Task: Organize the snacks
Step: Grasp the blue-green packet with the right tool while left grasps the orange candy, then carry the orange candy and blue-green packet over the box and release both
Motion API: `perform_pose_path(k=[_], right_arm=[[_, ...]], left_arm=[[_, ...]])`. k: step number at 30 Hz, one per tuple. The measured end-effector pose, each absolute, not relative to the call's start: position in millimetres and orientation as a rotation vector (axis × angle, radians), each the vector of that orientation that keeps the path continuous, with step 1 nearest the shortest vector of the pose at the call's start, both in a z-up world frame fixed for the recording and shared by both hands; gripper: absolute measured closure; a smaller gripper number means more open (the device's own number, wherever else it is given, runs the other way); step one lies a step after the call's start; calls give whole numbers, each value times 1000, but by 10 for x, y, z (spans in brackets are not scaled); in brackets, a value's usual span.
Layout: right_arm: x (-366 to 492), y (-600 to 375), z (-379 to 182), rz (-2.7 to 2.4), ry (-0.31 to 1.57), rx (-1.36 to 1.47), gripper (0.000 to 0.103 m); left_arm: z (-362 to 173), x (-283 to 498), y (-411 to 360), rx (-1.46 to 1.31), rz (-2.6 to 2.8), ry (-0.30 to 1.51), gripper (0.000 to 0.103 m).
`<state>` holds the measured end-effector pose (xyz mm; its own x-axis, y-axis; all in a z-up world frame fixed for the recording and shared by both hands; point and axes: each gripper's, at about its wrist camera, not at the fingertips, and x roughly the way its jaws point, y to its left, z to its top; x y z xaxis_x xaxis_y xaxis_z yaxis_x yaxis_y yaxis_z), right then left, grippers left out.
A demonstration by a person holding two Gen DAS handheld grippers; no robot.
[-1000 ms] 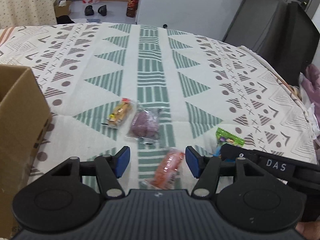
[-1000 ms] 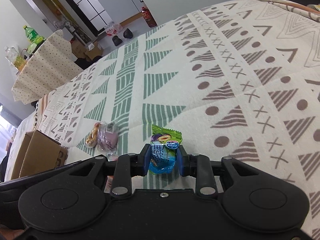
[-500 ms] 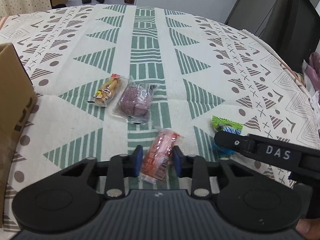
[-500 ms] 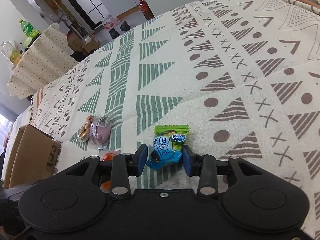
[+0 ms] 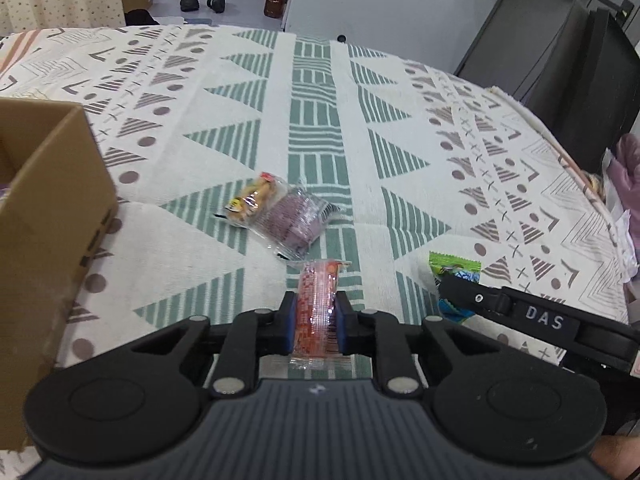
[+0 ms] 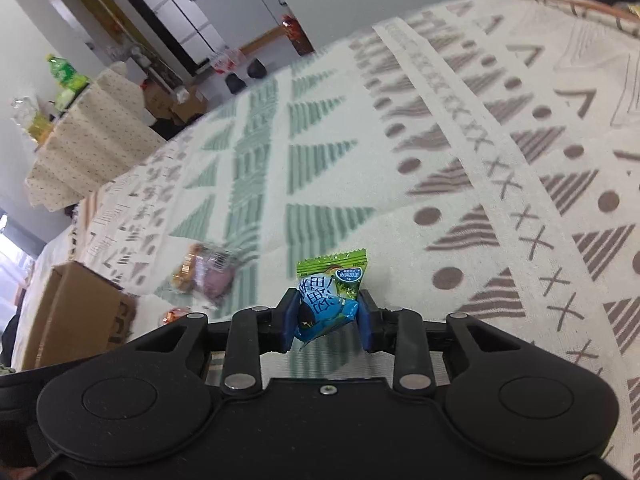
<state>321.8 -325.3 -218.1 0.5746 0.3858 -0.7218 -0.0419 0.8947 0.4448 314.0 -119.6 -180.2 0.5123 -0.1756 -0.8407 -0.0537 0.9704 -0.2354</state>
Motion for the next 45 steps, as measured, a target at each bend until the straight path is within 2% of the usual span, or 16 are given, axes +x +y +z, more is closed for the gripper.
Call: perform_pose_path(k=[22,45], right_arm=[[2804,-2314,-1300,455,850,286,74],[2550,-1365,-981,551,831,238,74]], left_arm=[[-1030,2656,-469,-330,0,900,85],[-747,2209,655,-415,118,865,85]])
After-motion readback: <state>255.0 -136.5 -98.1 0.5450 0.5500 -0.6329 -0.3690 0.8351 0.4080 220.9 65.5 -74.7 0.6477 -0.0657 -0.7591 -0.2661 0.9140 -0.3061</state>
